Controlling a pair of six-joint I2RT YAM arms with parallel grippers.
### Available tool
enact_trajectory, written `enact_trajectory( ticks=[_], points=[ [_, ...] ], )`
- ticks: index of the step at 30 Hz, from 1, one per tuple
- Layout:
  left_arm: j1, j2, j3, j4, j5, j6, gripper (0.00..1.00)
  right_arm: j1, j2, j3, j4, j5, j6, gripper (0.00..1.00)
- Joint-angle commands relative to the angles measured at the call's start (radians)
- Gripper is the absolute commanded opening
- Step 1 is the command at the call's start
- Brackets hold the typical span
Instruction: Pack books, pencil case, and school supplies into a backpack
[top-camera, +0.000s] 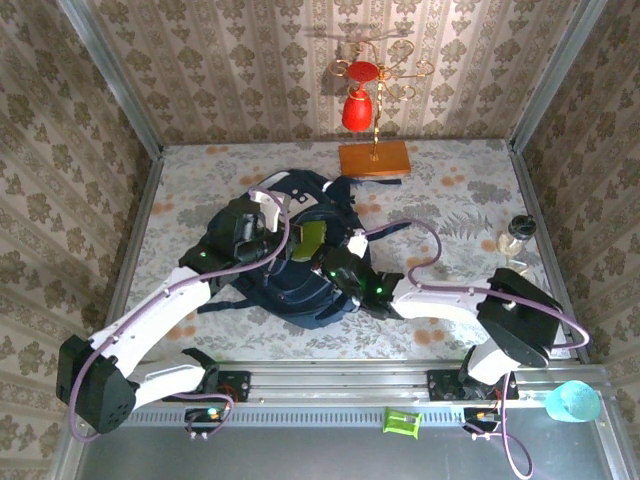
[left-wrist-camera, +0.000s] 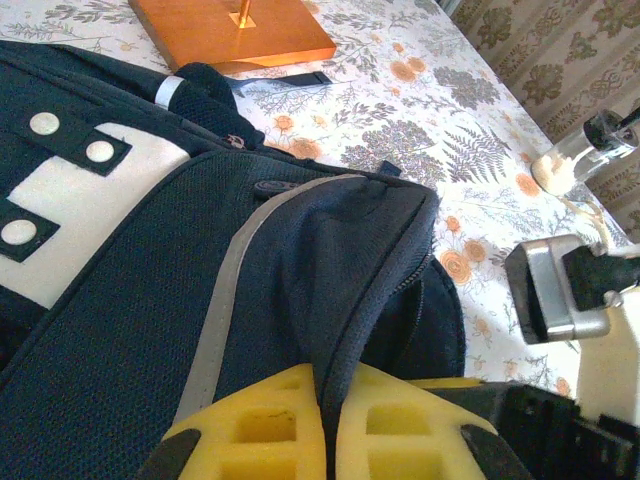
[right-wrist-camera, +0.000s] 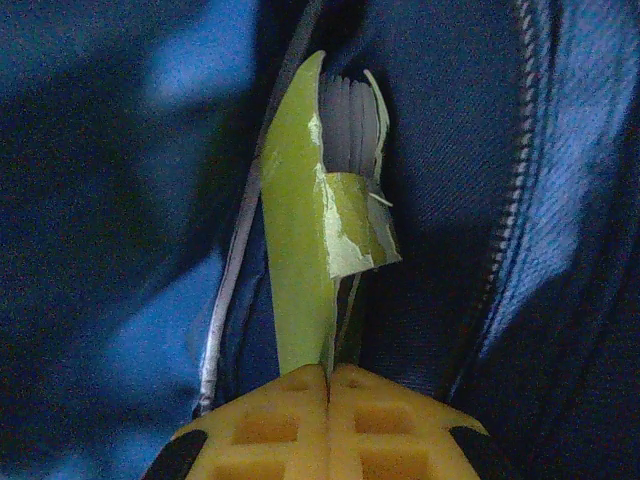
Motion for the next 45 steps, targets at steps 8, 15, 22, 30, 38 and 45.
enact_trajectory(
  ticks=[8, 15, 22, 30, 38, 45],
  points=[
    [-0.003, -0.034, 0.012, 0.132, -0.025, -0.026, 0.0, -0.004, 0.13, 0.135, 0.087, -0.263, -0.091, 0.35],
    [0.042, -0.031, -0.004, 0.138, -0.021, -0.047, 0.0, -0.036, -0.062, 0.002, -0.034, -0.287, -0.259, 0.44],
    [0.086, -0.018, -0.021, 0.134, -0.011, -0.054, 0.0, -0.093, -0.296, -0.02, -0.256, -0.3, -0.459, 0.46],
    [0.09, -0.014, -0.057, 0.156, 0.007, -0.041, 0.0, -0.41, -0.468, -0.017, -0.855, -0.195, -0.66, 0.82],
    [0.091, -0.005, -0.053, 0.16, 0.02, -0.029, 0.0, -0.775, -0.399, -0.09, -0.912, -0.23, -0.772, 1.0],
    [0.097, 0.0, -0.063, 0.166, 0.018, -0.019, 0.0, -0.934, -0.303, -0.129, -0.9, -0.336, -0.752, 1.0]
  ],
)
